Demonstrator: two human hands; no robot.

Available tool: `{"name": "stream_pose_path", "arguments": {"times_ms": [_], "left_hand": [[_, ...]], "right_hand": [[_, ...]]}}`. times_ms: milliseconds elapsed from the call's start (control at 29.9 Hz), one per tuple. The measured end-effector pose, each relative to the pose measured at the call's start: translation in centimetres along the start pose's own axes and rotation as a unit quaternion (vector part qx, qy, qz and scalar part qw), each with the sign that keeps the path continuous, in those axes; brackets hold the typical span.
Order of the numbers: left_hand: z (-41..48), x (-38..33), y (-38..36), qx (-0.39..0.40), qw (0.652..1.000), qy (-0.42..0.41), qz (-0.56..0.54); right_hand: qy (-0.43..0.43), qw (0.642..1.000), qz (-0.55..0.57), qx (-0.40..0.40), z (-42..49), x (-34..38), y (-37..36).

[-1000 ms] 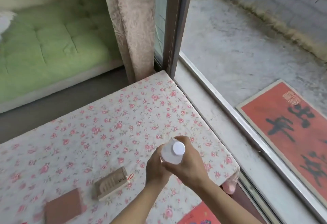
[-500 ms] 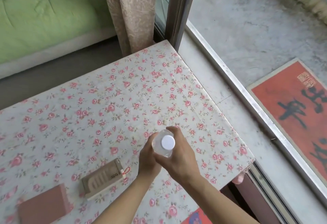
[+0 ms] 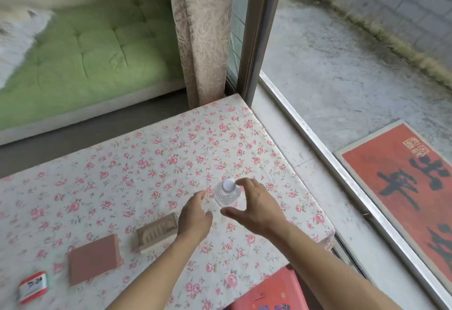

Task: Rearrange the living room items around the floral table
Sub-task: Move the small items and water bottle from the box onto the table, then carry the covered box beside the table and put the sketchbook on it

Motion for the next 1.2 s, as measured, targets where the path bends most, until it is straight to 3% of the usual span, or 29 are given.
{"name": "stream_pose_path", "arguments": {"times_ms": [33,100,234,368,535,602,703,870,903,1204], "left_hand": [[-6.5,2.2,3.8,0.001,0.994,0.108,0.021],[-8.7,2.3,5.0,-0.03,0.991,0.128,0.04],[-14.3,-6.2,9.2,-0.112,0.992,0.064,-0.007],[-18.4,-12.0,11.8,-0.138,0.99,0.011,-0.035],[-19.7,-20.1,12.3,-0.106,0.988,-0.062,-0.091],[-20.4,-23.3,11.8,-0.071,0.984,-0.105,-0.127],[-21.8,-26.4,10.3,0.002,0.978,-0.153,-0.142],[-25.5,-29.0,6.8,0.117,0.96,-0.224,-0.122],[-25.7,-29.2,6.4,0.123,0.956,-0.236,-0.126],[-42.0,-31.3,-1.8,0.386,0.847,-0.352,-0.097]], "right_hand": [[0.009,1.0,-0.009,-0.02,-2.3,0.6,1.9],[0.013,0.999,-0.013,-0.05,-4.4,1.1,4.0],[0.018,0.995,0.043,-0.088,-12.9,2.3,10.0],[0.0,0.987,0.095,-0.129,-19.9,1.4,13.8],[-0.073,0.953,0.239,-0.172,-26.2,-2.1,16.7],[-0.113,0.92,0.317,-0.199,-28.7,-4.0,17.6],[-0.193,0.843,0.425,-0.268,-33.7,-7.3,18.1],[-0.254,0.744,0.505,-0.357,-42.8,-10.5,16.3],[-0.255,0.741,0.503,-0.365,-43.5,-10.6,16.3],[-0.398,0.567,0.513,-0.507,-63.9,-13.3,6.5]]}}
Point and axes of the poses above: each hand's wrist, its own z-axis towards the middle knuckle, its own y-axis out of the back of the hand, x = y × z, the point moved 4 cm from there along z, towards the middle knuckle, and after that the axes turned 15 degrees about -y, right-handed, at the moved point
